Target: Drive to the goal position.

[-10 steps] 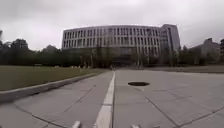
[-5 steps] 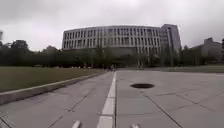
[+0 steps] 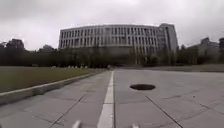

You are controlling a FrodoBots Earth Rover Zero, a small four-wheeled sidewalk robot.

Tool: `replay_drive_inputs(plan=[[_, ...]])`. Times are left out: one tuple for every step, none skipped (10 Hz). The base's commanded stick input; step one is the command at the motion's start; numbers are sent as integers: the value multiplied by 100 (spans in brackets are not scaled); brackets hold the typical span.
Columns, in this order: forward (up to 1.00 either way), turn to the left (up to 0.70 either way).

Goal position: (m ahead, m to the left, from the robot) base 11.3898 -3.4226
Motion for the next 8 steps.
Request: replay_drive_inputs(plan=[[70,0],[70,0],[70,0],[70,0],[70,0],[70,0],[70,0],[70,0]])
